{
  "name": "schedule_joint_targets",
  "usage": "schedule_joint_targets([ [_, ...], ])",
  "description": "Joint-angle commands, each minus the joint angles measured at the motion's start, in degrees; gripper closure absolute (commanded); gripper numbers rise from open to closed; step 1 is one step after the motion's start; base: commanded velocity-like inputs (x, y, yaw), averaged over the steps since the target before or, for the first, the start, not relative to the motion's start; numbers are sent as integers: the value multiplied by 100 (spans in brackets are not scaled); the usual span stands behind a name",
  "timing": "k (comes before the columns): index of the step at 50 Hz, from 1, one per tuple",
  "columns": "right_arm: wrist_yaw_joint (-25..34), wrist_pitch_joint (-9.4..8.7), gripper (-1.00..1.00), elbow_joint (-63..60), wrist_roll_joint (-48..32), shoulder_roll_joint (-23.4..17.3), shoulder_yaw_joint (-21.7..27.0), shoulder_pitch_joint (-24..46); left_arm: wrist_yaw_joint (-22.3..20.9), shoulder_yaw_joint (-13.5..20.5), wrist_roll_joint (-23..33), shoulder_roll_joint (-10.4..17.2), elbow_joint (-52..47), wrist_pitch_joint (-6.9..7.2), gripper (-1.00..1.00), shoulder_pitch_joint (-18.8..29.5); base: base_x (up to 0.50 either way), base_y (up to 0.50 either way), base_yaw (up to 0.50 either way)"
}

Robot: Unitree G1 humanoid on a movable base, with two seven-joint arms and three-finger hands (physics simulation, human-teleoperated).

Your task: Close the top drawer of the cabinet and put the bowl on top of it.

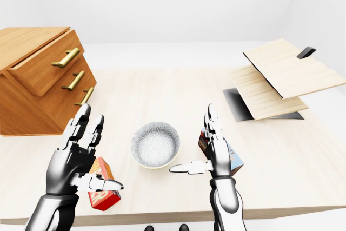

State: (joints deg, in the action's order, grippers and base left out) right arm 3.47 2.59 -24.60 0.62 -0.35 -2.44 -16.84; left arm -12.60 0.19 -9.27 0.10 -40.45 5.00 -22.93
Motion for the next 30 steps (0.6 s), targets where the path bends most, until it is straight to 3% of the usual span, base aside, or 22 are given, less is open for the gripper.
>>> schedule_joint_targets([
  [1, 7, 21, -100, 22, 16, 1, 6, -9, -1, 6, -2, 2, 24, 0, -100, 12, 0, 0, 0],
  [23, -281, 241, -100, 130, -328, 26, -3, 14, -8, 16, -2, 3, -23, 0, -100, 8, 0, 0, 0],
  [30, -291, 241, -100, 93, -295, 14, -2, -17, -1, 20, 24, -7, -15, 0, -100, 27, 0, 28, 0],
])
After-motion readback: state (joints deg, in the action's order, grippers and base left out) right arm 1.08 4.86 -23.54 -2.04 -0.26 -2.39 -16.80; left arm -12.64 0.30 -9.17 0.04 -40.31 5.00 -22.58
